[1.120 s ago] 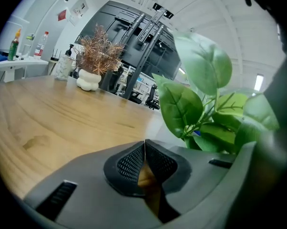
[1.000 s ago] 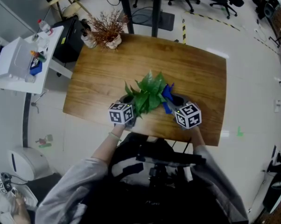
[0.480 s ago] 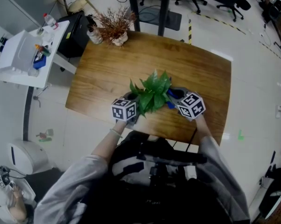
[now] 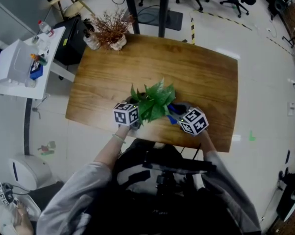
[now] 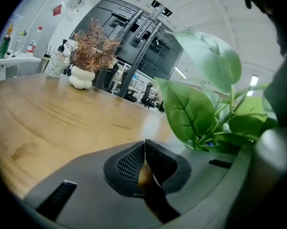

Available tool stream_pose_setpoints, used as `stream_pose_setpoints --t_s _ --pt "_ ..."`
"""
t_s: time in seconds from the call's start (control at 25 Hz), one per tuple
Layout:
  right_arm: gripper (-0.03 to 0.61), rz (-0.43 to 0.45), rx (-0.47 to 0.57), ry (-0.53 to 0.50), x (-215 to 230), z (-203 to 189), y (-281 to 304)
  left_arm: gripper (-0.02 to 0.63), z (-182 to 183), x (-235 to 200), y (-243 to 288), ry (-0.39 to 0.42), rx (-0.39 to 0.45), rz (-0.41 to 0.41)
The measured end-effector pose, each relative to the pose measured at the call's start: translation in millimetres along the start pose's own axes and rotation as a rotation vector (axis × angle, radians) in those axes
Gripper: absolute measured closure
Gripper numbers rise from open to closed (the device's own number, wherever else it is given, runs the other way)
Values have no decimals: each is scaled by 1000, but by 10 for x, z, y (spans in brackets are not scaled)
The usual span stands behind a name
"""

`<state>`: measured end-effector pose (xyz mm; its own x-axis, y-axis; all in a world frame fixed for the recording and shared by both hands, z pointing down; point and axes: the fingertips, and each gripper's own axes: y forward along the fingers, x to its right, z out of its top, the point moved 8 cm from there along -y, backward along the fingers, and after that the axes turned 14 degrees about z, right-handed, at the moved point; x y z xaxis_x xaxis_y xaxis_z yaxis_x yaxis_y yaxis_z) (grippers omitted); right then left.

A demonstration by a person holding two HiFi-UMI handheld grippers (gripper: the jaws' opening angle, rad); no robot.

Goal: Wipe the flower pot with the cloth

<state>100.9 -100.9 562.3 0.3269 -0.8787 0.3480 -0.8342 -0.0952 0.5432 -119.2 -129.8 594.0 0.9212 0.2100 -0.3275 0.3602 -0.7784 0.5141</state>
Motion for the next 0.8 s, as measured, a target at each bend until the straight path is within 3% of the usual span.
stream_pose_setpoints --t_s 0.2,0.4,0.8 --pt "491 -61 -16 37 -131 -156 39 609 -8 6 48 18 -11 -6" --pt "491 -197 74 133 -171 -187 -43 609 -10 -48 -34 20 10 44" --pt "491 -329 223 238 -312 -128 -175 609 -193 -204 -415 -13 39 116"
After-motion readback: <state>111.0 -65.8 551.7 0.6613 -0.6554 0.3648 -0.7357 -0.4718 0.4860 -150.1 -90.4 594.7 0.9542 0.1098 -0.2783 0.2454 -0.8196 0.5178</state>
